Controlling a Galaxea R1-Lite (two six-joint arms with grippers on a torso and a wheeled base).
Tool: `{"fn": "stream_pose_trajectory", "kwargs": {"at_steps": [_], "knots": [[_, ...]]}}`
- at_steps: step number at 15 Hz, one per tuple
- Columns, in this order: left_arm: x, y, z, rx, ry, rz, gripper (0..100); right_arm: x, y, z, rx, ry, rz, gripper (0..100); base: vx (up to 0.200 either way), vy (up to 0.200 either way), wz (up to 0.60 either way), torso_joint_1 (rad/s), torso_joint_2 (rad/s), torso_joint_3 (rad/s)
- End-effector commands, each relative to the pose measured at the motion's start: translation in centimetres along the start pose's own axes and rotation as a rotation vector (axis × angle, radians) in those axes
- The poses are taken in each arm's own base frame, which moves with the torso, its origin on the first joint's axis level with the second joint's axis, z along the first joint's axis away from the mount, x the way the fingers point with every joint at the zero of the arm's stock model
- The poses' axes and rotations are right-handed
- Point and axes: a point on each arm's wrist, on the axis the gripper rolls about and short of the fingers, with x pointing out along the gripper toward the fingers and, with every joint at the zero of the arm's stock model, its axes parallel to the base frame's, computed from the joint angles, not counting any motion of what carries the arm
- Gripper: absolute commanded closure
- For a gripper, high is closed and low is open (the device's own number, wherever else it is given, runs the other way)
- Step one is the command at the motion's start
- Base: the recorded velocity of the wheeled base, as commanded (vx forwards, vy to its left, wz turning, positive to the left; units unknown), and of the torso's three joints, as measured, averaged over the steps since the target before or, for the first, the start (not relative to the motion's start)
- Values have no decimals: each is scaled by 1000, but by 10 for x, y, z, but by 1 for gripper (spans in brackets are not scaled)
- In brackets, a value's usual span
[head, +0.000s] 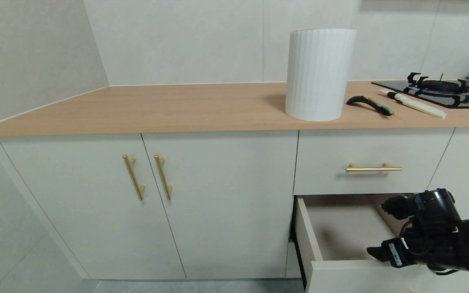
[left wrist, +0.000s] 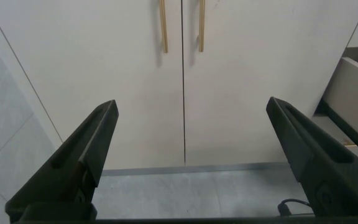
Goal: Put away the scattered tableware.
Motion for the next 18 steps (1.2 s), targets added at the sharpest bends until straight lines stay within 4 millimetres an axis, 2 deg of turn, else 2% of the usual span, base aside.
{"fn": "stream_pose_trajectory", "kwargs": {"at_steps": [1,7,10,13,14,16,18], "knots": [[0,0,0,0,0,-1,0,-16,2,1,-37,-14,7,0,0,0,0,0,0,0],[0,0,0,0,0,-1,0,-57,16,-16,-186,150,71,0,0,0,0,0,0,0],[0,0,0,0,0,-1,0,-64,17,-17,-202,175,79,0,0,0,0,0,0,0],[0,0,0,0,0,1,0,-70,16,-9,-186,121,77,0,0,0,0,0,0,0],[0,0,0,0,0,-1,0,-82,12,5,-115,39,70,0,0,0,0,0,0,0],[0,0,0,0,0,1,0,-97,9,15,-25,-41,92,0,0,0,0,0,0,0],[0,0,0,0,0,1,0,-104,1,20,7,-83,78,0,0,0,0,0,0,0]]}}
